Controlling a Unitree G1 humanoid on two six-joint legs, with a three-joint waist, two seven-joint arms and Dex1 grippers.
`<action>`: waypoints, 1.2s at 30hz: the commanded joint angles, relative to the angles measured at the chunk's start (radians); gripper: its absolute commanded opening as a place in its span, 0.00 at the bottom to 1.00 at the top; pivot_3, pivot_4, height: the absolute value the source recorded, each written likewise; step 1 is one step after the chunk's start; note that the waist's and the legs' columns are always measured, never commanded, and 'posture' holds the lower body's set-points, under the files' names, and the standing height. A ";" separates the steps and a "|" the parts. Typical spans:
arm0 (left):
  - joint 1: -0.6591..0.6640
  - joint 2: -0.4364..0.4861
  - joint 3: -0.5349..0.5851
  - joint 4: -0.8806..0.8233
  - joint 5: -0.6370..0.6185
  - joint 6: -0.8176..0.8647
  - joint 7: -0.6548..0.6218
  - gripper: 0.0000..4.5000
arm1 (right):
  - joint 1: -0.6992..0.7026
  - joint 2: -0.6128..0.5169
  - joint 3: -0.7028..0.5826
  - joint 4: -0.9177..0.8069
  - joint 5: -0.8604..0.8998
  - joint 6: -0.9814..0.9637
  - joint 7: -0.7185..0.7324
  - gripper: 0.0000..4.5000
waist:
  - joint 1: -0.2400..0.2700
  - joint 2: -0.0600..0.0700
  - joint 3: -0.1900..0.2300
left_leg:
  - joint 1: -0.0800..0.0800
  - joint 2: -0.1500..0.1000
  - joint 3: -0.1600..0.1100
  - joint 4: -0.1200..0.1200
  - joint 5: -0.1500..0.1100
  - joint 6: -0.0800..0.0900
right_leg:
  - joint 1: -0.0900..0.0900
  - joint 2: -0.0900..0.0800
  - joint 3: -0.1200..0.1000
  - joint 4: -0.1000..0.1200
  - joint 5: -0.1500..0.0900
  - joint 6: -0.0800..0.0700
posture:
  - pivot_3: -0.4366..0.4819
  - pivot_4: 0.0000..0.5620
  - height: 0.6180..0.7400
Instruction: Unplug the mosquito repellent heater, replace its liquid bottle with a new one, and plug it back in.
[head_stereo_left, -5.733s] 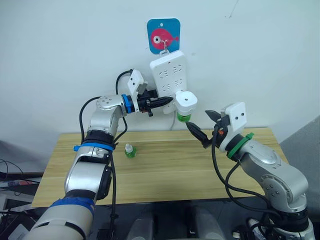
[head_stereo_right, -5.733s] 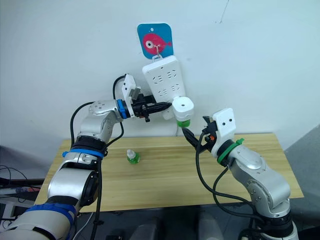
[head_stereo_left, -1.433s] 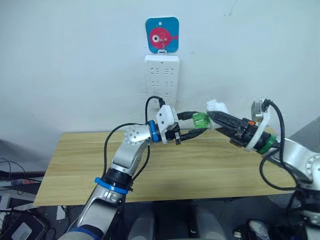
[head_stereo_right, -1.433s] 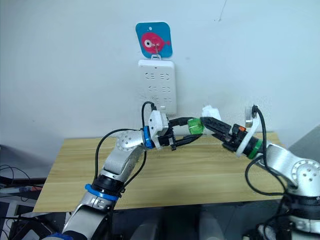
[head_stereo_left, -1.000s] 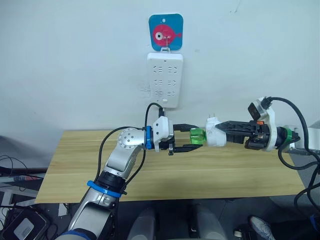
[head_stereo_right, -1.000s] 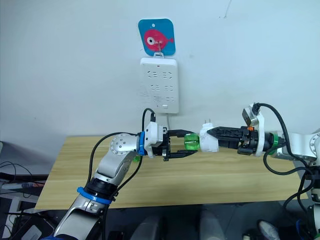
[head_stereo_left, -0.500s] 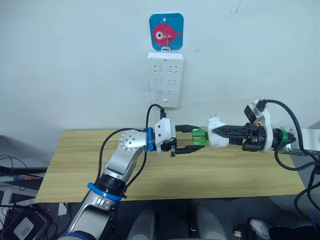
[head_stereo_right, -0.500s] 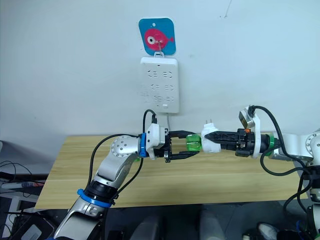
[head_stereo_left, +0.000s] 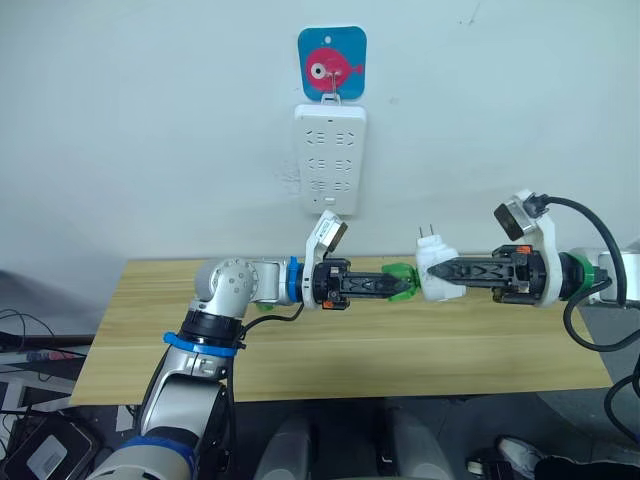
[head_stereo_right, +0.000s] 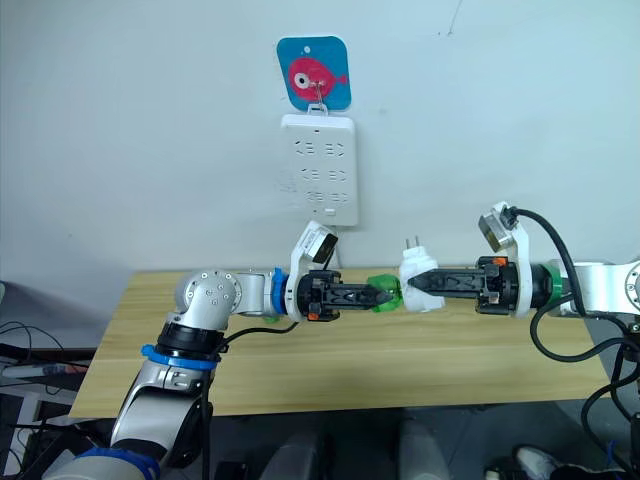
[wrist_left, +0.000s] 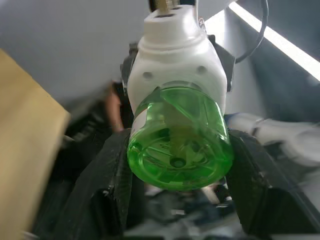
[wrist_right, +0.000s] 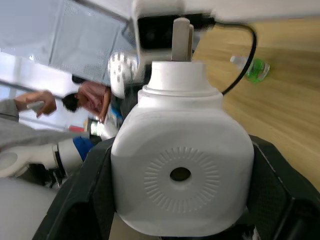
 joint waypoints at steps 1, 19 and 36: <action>-0.006 -0.007 0.033 -0.008 -0.029 0.041 0.011 0.94 | -0.002 -0.022 -0.021 -0.017 0.045 -0.014 0.020 0.66 | -0.003 0.000 0.000 | 0.000 0.000 0.000 0.000 0.001 -0.002 | 0.000 -0.003 0.001 0.000 0.000 0.000 | 0.45 0.32 1.00; 0.208 0.105 -0.218 -0.089 0.972 -1.933 -0.058 1.00 | -0.022 -0.046 -0.035 0.171 0.081 -0.065 -0.020 0.66 | 0.044 0.001 0.000 | 0.000 0.000 0.005 -0.001 0.002 -0.005 | -0.001 -0.006 0.006 -0.004 0.003 -0.005 | 0.48 0.32 1.00; 0.027 0.030 -0.264 0.201 1.295 -2.475 0.331 1.00 | -0.066 0.041 -0.020 0.159 0.125 -0.072 -0.098 0.66 | 0.046 0.000 0.000 | -0.002 0.000 0.004 0.000 0.000 0.000 | -0.002 -0.006 0.003 -0.002 0.004 -0.002 | 0.47 0.33 1.00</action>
